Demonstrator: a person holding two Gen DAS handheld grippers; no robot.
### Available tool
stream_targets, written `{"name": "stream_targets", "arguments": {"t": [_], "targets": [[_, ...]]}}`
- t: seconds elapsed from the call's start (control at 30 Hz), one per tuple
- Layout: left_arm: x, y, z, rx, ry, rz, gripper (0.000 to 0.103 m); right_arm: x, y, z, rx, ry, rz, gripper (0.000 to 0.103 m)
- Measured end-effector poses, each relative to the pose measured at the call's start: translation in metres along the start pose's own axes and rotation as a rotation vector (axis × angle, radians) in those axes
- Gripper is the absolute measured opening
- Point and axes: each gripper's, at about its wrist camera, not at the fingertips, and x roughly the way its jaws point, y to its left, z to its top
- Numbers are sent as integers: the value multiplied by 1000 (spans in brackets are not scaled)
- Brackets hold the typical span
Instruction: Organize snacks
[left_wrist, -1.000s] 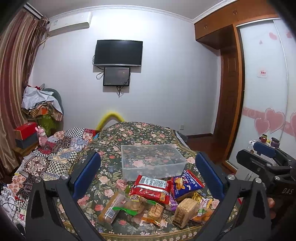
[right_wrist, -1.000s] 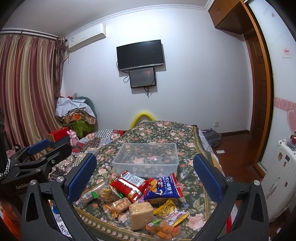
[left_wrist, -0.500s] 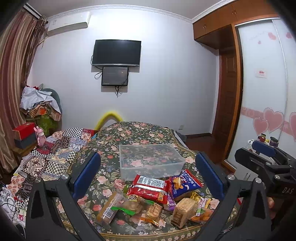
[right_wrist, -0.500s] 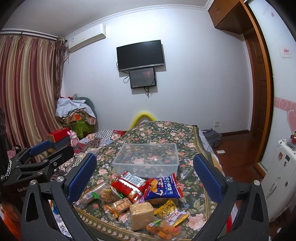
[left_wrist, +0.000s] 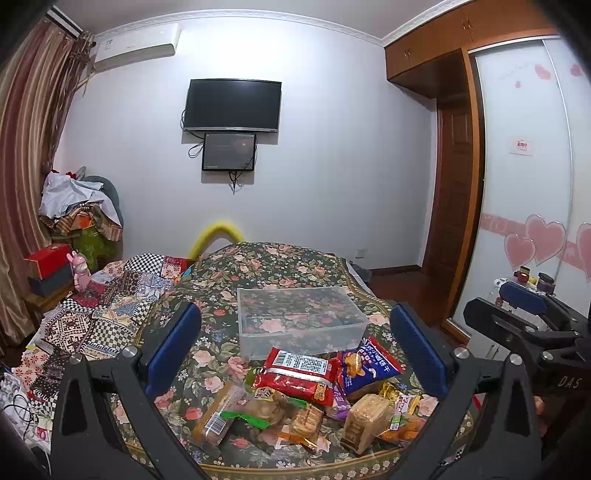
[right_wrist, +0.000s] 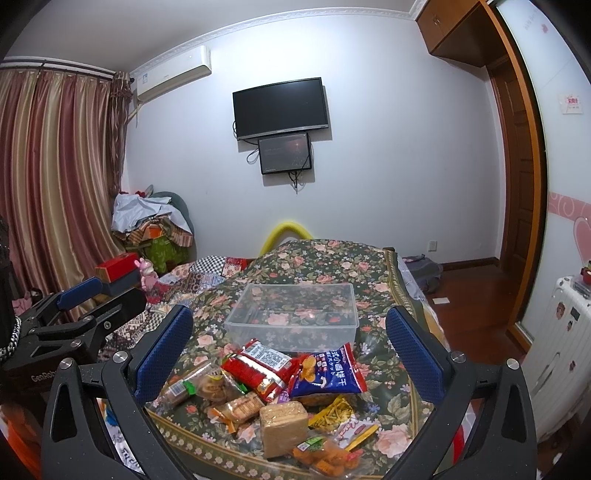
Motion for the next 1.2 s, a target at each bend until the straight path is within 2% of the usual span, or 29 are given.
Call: {"name": "stream_targets", "arguments": {"t": [0.3, 0.5, 0.57, 0.63, 0.67, 0.87, 0.97, 1.2], "targets": [[2, 3, 0, -2, 8, -4, 103, 4, 2, -3, -7, 10, -6, 103], [7, 12, -3, -2, 15, 21, 103, 15, -6, -7, 15, 55, -17, 103], [12, 18, -5, -5, 37, 24, 101, 21, -12, -9, 27, 73, -27, 103], [19, 26, -7, -10, 66, 25, 88, 26, -20, -12, 45, 94, -28, 103], [22, 30, -9, -12, 81, 32, 86, 29, -24, -14, 56, 106, -26, 103], [46, 52, -28, -6, 168, 66, 85, 46, -39, -30, 100, 200, 3, 100], [58, 62, -43, 0, 225, 73, 84, 53, -35, -41, 84, 249, 17, 97], [81, 85, -78, -2, 349, 80, 80, 76, -25, -67, 80, 353, 67, 97]]}}
